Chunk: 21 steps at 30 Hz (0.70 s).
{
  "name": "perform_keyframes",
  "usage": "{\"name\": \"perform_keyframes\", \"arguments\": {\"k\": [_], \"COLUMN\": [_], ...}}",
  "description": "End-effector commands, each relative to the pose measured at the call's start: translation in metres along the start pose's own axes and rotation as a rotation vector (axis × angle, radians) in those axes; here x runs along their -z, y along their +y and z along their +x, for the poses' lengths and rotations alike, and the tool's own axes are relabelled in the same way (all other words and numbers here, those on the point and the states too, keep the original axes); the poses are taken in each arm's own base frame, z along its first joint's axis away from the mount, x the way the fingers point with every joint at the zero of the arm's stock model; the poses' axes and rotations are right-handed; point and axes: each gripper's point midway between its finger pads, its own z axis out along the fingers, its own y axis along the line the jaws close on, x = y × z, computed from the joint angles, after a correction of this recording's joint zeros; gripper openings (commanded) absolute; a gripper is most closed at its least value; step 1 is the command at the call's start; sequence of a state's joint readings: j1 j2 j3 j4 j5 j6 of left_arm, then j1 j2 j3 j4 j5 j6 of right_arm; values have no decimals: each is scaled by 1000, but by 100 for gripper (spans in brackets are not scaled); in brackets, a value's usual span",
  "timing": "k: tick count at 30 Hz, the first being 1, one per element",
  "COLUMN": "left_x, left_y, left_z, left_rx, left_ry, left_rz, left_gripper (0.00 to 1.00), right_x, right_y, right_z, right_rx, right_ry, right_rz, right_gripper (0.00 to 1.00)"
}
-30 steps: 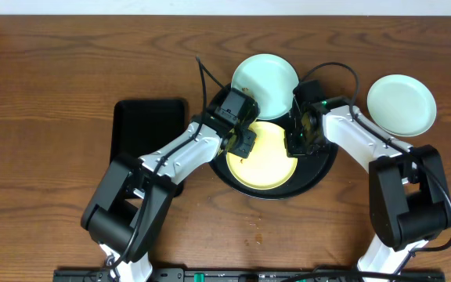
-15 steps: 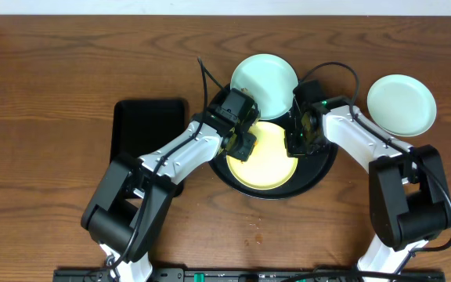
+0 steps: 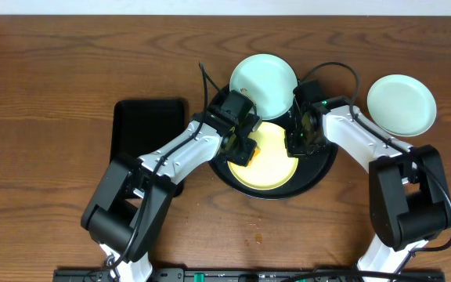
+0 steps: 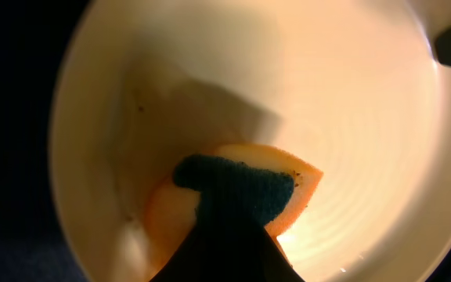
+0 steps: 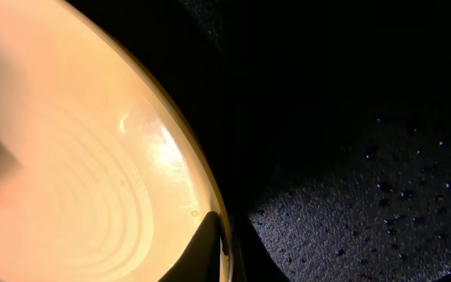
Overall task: Clean dirty plates on tray and stack at the side
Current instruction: 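Scrub the yellow plate with the sponge while right gripper holds rim, then return the sponge to the black rectangular tray with the left gripper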
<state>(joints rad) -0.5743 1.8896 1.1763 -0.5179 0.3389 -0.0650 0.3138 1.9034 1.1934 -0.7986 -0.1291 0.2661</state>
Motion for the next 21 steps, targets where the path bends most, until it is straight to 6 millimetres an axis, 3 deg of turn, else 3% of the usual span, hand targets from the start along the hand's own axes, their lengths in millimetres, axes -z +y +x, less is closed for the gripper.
{"name": "perform_keyframes", "arguments": {"k": [1, 5, 9, 11, 13, 16, 18, 21], "left_x": [-29, -25, -2, 18, 51, 96, 122, 145], "left_y": [-2, -6, -14, -22, -39, -54, -53, -46], "left_z": [51, 39, 2, -22, -51, -78, -89, -90], "left_rx": [37, 34, 50, 62, 67, 101, 147, 170], "left_ry": [183, 154, 46, -29, -125, -227, -287, -327], "left_rz": [60, 70, 83, 104, 175, 253, 266, 263], "left_gripper": [8, 8, 8, 7, 7, 7, 8, 8], "right_x": [-1, -1, -1, -1, -1, -1, -1, -1], "right_y": [-8, -8, -8, -8, -8, -8, -8, -8], "right_z": [5, 5, 5, 5, 5, 6, 6, 6], "right_rx": [-1, -1, -1, -1, -1, -2, -2, -2], "right_ry": [8, 8, 8, 8, 9, 10, 11, 11], "right_rz": [31, 31, 31, 31, 31, 31, 32, 32], "right_gripper": [5, 6, 8, 9, 10, 11, 12, 12]}}
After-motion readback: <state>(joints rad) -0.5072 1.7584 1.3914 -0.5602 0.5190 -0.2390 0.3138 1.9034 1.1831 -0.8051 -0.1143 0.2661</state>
